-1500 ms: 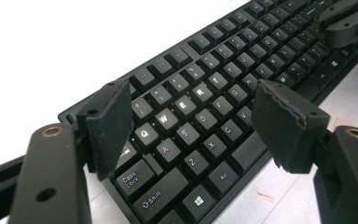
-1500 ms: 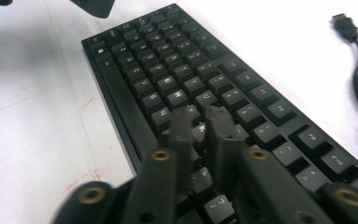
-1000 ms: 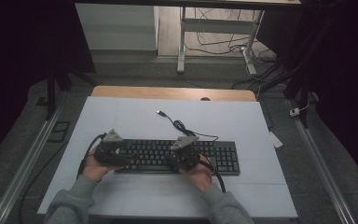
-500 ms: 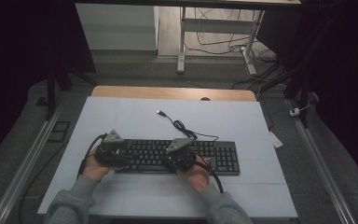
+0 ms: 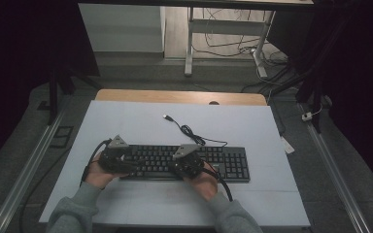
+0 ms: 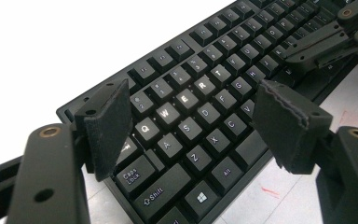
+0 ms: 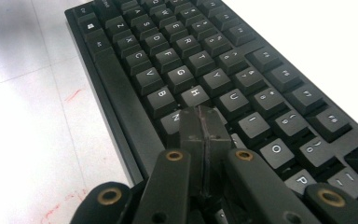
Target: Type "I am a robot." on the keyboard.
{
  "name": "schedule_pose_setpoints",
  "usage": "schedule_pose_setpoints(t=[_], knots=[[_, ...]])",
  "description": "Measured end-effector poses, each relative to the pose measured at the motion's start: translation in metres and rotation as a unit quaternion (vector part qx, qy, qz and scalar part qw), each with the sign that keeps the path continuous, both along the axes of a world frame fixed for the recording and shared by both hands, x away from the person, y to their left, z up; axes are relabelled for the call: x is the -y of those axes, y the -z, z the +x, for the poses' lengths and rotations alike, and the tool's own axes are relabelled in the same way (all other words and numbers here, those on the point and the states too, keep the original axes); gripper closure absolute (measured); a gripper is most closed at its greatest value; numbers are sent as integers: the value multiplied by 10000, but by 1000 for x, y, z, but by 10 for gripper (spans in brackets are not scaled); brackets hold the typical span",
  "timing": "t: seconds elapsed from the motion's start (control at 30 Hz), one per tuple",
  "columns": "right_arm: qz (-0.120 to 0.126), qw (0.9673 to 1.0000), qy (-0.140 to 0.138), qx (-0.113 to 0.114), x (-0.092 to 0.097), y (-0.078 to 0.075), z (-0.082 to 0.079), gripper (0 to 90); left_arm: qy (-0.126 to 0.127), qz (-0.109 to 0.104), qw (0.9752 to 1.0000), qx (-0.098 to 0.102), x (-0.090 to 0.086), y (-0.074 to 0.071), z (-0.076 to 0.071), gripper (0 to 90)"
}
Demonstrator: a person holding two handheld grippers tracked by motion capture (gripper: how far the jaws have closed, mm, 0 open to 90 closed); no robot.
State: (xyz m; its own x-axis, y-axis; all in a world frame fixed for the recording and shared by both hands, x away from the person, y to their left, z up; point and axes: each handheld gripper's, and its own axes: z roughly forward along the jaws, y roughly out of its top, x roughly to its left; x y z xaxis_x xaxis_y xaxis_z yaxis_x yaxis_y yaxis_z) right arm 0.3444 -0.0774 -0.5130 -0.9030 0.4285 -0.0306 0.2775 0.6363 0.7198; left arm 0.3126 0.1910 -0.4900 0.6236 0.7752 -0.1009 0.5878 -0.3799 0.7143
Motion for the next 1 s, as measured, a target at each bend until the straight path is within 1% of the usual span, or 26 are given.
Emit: schedule_pose_setpoints(t=[0.13, 0.17, 0.23, 0.27, 0.43, 0.57, 0.6, 0.67, 0.77, 0.87, 1.0], knots=[[173, 9998, 39, 59, 5, -5, 0, 894, -19, -10, 10000, -6, -1, 0, 0, 283], [264, 9996, 65, 65, 8, -6, 0, 894, -31, -7, 10000, 4, -1, 0, 0, 283], [332, 9994, 103, 88, 14, -10, 1, 887, -32, -8, 10000, 15, -1, 0, 0, 282], [385, 9991, 137, 70, 16, -11, 1, 870, -29, -12, 10000, 16, -1, 0, 0, 282], [518, 9981, 296, 144, 37, -18, 0, 733, -33, -3, 10000, 24, -1, 0, 0, 282], [579, 9971, 465, 148, 54, -21, 0, 635, -32, 1, 10000, 32, -1, 0, 0, 280], [612, 9967, 504, 153, 59, -21, 0, 620, -28, -2, 10000, 38, 0, 0, 0, 280], [581, 9964, 591, 176, 68, -22, 0, 596, -15, 11, 10000, 56, 0, 0, -1, 280], [623, 9952, 722, 208, 82, -23, 0, 577, -9, 17, 10000, 72, 0, -1, -1, 278], [582, 9944, 839, 267, 96, -25, 0, 568, -18, -2, 10000, 95, -1, -1, -1, 277], [652, 9924, 1008, 280, 115, -27, 1, 565, -15, 1, 9999, 101, -2, -1, -1, 276]])
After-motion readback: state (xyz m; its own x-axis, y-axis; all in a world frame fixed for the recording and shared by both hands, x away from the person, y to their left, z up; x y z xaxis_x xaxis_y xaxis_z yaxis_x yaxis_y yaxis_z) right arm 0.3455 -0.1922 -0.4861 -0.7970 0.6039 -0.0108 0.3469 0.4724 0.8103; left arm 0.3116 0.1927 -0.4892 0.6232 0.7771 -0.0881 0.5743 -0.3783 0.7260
